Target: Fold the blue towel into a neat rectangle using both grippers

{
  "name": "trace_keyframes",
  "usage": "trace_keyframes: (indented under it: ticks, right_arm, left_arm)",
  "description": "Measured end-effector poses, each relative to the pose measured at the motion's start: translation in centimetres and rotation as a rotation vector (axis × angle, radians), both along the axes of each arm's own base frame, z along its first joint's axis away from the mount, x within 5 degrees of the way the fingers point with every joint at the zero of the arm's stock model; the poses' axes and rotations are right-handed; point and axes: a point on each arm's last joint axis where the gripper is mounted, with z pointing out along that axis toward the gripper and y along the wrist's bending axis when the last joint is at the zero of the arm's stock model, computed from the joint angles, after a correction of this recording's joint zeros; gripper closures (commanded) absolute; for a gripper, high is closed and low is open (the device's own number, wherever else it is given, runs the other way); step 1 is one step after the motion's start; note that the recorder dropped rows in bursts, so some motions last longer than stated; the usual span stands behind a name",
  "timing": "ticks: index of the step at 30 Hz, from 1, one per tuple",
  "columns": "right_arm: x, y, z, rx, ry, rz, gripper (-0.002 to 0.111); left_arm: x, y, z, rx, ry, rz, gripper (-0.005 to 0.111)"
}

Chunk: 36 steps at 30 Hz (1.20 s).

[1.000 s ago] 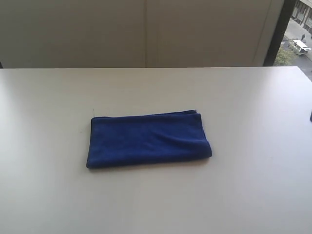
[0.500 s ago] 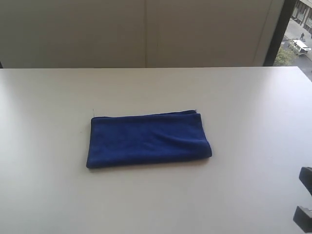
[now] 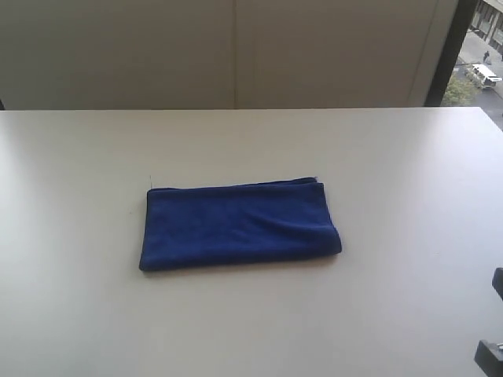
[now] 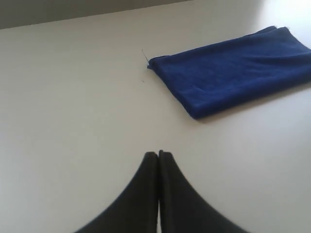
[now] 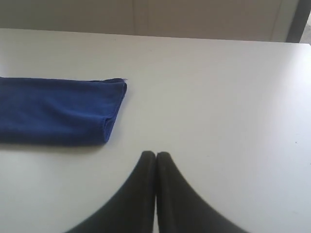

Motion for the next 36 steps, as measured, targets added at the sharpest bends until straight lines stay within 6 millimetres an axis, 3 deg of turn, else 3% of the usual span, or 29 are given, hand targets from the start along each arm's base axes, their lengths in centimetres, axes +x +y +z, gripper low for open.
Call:
trace_keyframes:
  ticks: [4, 7, 12, 26, 36]
  right_arm:
    - [0.0, 0.0, 0.0, 0.074, 0.005, -0.022, 0.108]
    - [0.0, 0.0, 0.0, 0.09, 0.006, -0.027, 0.108]
    - [0.0, 0.0, 0.0, 0.096, 0.006, -0.029, 0.108]
    - [-0.3, 0.0, 0.2, 0.105, -0.019, -0.03, 0.108]
    - [-3.1, -0.6, 1.6, 0.196, -0.252, -0.129, 0.108]
  left_arm:
    - [0.0, 0.0, 0.0, -0.067, 0.024, 0.022, 0.107]
    - [0.1, 0.0, 0.2, -0.227, 0.063, 0.077, 0.107]
    - [0.5, 0.5, 1.2, -0.38, -0.005, 0.155, 0.107]
    - [0.6, 0.6, 1.5, -0.402, -0.035, 0.171, 0.107]
    - [0.5, 0.6, 1.5, -0.405, -0.044, 0.17, 0.107]
